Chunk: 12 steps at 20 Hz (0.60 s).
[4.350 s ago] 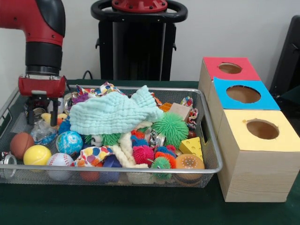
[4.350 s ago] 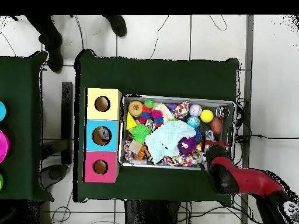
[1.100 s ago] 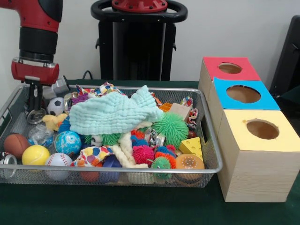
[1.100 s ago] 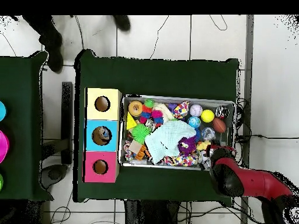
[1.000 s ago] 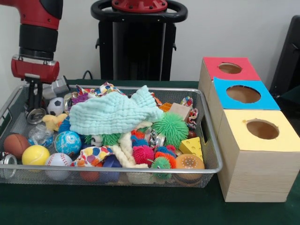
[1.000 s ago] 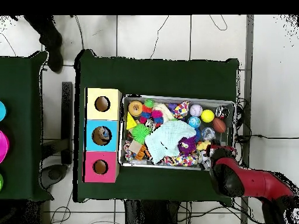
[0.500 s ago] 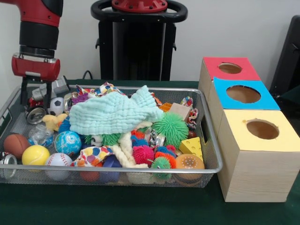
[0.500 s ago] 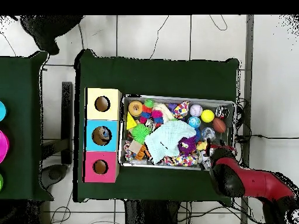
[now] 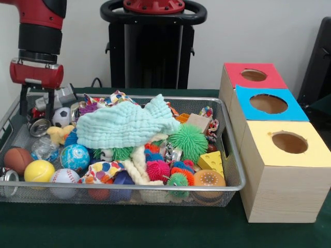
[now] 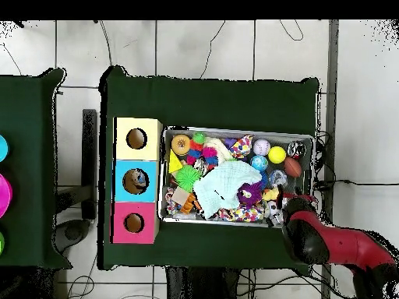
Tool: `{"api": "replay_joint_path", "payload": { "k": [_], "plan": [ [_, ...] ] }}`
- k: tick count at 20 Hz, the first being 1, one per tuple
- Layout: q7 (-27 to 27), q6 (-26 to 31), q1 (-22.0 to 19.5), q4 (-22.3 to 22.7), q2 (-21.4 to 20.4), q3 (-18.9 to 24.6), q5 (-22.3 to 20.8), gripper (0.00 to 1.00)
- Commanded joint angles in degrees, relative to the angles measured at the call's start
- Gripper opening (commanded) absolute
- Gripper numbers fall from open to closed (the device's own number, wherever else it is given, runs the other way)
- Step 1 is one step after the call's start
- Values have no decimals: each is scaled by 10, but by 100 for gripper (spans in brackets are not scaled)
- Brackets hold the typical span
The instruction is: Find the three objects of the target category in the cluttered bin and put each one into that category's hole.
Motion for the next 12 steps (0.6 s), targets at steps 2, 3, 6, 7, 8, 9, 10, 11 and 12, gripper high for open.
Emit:
{"api": "replay_joint_path", "payload": {
  "k": [2, 3, 6, 7, 8, 9, 10, 11, 12],
  "plan": [
    [32, 28, -4, -6, 53, 39, 3, 100],
    [32, 26, -5, -9, 59, 39, 2, 100],
    [37, 12, -4, -20, 87, 36, -2, 100],
    [39, 8, -2, -22, 92, 34, -3, 100],
    [43, -3, 1, -27, 103, 29, -6, 100],
    [45, -7, 3, -30, 108, 26, -6, 100],
    [48, -16, 7, -35, 116, 20, -8, 100],
    [49, -21, 11, -39, 121, 14, -9, 100],
    [51, -27, 15, -43, 126, 8, -10, 100]
  ]
}}
